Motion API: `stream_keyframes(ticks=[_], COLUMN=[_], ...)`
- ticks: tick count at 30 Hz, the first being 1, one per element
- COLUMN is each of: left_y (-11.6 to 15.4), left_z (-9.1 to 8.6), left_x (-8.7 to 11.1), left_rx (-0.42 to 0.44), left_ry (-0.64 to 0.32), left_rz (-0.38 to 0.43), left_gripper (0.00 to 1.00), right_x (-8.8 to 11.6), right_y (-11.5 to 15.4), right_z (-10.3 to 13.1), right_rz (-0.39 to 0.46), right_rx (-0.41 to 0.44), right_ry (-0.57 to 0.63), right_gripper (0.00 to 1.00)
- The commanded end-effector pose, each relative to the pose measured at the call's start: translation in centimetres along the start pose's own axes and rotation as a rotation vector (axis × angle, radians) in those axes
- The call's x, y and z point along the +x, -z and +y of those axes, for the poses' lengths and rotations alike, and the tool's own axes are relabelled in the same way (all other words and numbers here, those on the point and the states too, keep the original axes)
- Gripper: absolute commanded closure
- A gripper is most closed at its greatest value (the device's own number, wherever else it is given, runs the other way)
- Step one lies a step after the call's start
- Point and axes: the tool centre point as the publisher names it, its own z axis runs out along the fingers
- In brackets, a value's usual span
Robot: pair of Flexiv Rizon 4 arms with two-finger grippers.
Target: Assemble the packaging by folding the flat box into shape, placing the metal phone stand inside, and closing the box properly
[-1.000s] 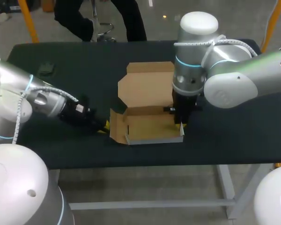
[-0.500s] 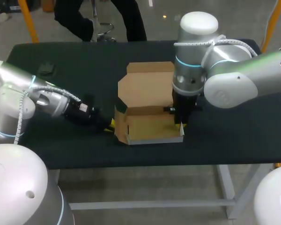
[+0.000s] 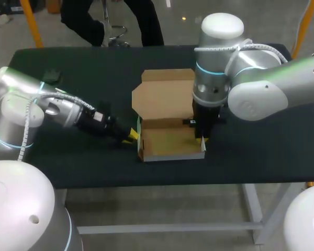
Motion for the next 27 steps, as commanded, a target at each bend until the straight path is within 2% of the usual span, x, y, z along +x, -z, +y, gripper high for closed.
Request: stream_keyframes(ticks=[1, 12, 19, 27], left_y=[-0.2, -0.8, -1.0, -1.5], left_z=[-0.3, -0.4, -0.3, -0.4], left_x=[0.3, 0.9, 1.2, 1.9], left_rx=[-0.001, 0.063, 0.114, 0.132], left_ry=[-0.001, 0.046, 0.083, 0.092], left_rz=[0.006, 0.016, -0.01, -0.04], left_gripper=[0.64, 0.61, 0.6, 0.55], right_x=[0.1, 0.1, 0.1, 0.1], right_y=[0.0, 0.0, 0.0, 0.0], right_z=[0.0, 0.0, 0.0, 0.0], right_rz=[-0.003, -0.003, -0.003, -0.003], right_rx=[0.002, 0.002, 0.002, 0.002], right_ry=[0.0, 0.0, 0.0, 0.0], right_gripper=[1.0, 1.0, 1.0, 1.0])
